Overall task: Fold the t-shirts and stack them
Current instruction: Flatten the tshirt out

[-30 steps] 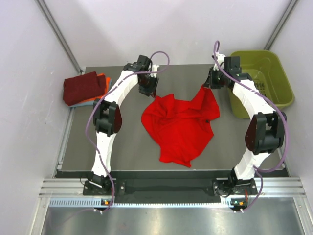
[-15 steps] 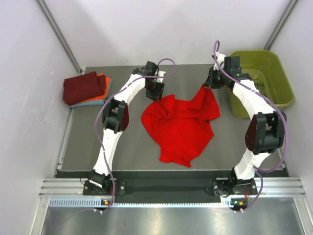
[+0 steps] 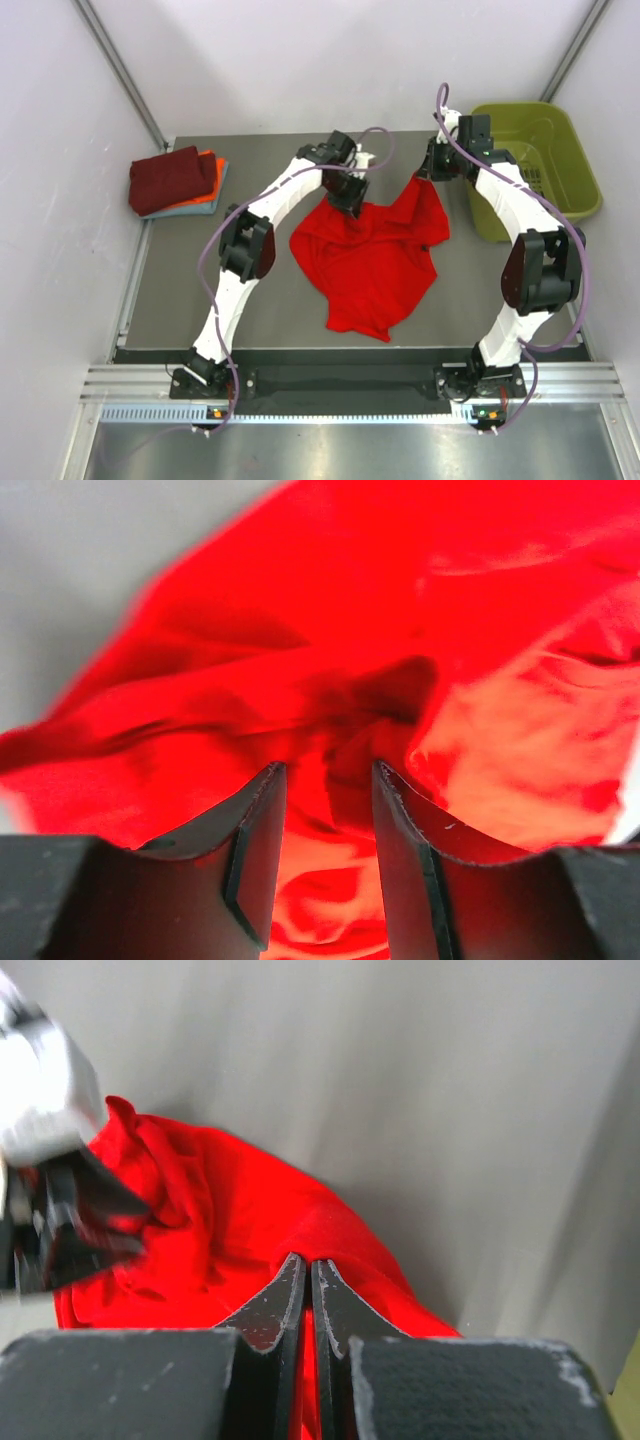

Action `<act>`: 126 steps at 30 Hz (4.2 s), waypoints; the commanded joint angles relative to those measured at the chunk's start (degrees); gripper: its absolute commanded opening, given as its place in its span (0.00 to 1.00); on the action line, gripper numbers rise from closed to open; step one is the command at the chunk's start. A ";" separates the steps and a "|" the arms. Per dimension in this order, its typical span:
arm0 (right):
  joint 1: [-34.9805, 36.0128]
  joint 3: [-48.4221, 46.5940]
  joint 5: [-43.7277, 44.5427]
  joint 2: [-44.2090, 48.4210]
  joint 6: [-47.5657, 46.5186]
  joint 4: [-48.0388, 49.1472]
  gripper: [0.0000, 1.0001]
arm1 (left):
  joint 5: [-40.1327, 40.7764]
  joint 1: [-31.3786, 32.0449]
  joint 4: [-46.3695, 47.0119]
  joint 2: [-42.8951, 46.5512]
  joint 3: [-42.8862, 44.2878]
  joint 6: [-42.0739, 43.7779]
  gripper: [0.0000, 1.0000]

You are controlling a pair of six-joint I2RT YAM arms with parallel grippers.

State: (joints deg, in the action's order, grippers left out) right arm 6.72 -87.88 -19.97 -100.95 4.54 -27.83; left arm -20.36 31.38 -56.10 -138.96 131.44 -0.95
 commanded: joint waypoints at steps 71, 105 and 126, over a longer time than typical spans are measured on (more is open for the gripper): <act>-0.39 2.80 1.42 5.41 -1.90 2.26 0.00 | -42.48 -7.29 9.69 -4.05 -5.84 -7.75 0.00; -17.36 -3.72 -6.84 51.62 -3.48 5.41 0.00 | 9.37 -13.18 -13.07 59.14 -4.52 20.73 0.00; -16.83 -9.94 -2.44 24.68 9.79 15.35 0.00 | 10.89 -18.54 12.66 59.52 -41.08 22.48 0.00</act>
State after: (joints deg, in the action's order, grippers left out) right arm -10.15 -96.20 -22.20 -68.69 12.23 -15.97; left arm -9.61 14.68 -53.49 -76.40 91.85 19.94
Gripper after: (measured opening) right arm 0.009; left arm 0.030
